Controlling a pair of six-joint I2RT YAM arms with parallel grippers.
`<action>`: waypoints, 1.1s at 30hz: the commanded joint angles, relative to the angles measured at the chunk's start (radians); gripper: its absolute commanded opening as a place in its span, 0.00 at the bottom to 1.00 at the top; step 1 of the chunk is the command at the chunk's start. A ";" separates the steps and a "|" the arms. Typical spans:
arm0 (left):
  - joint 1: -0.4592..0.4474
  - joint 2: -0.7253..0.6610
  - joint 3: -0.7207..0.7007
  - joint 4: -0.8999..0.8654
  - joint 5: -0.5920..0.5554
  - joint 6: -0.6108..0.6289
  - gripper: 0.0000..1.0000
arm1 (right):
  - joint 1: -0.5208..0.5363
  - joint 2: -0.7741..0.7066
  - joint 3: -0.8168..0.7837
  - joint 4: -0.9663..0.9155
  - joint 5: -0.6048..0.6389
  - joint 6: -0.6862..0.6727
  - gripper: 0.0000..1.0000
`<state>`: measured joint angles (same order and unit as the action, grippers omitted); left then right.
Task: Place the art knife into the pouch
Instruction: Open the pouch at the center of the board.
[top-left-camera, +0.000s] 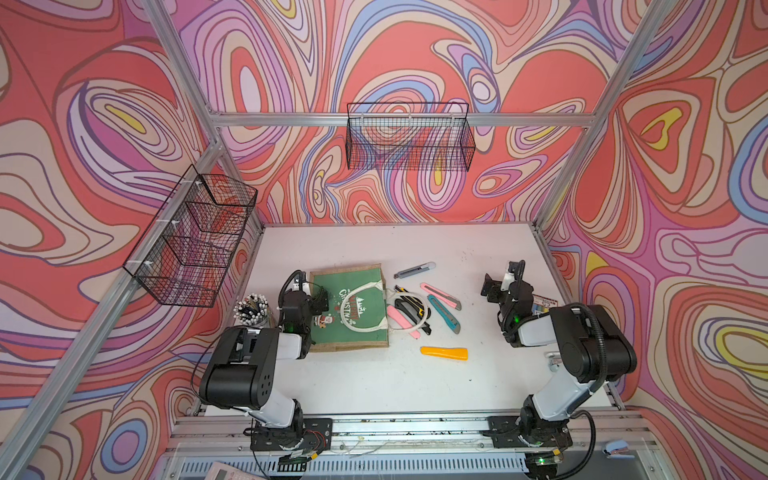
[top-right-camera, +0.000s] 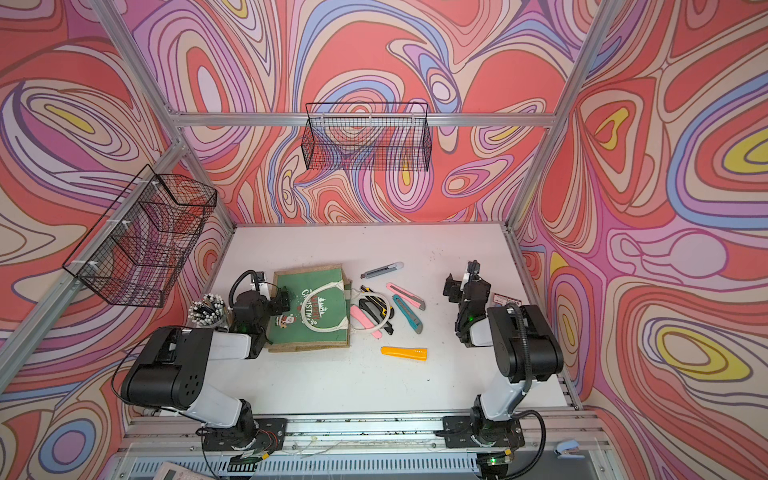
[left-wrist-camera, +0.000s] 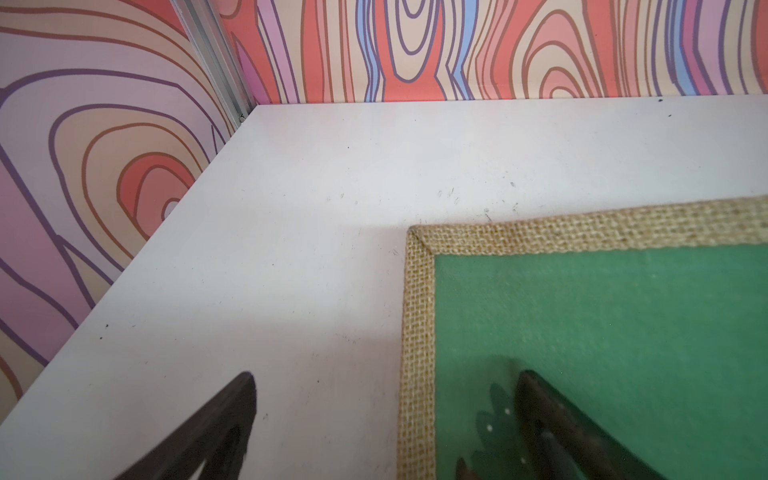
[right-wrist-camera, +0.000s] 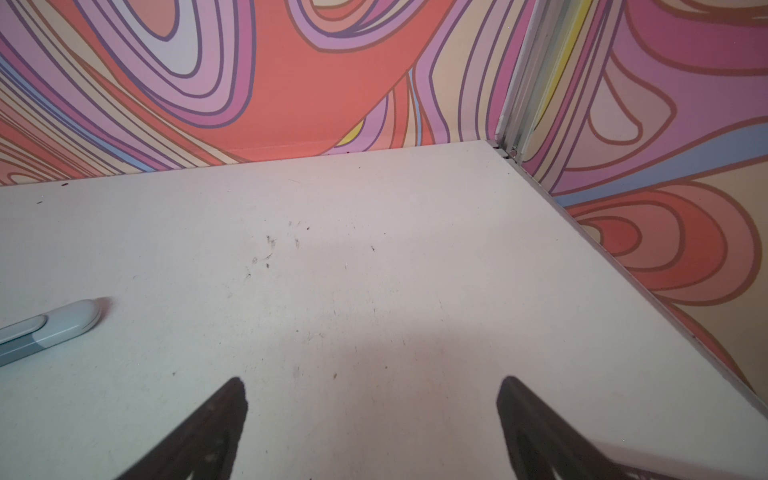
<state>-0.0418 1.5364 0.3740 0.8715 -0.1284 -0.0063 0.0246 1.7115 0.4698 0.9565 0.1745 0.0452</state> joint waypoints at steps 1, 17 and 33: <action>-0.075 -0.109 0.049 -0.141 -0.088 0.059 1.00 | -0.001 -0.021 0.013 -0.045 0.001 -0.018 0.98; -0.443 -0.190 0.611 -0.987 -0.446 -0.179 1.00 | 0.040 -0.227 0.492 -1.007 -0.154 0.227 0.96; -0.636 -0.099 0.788 -1.588 -0.226 -0.490 1.00 | 0.208 -0.160 0.529 -1.173 -0.462 0.401 0.86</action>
<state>-0.6724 1.3941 1.1374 -0.5991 -0.3908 -0.3950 0.1967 1.5284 0.9840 -0.1883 -0.2638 0.4210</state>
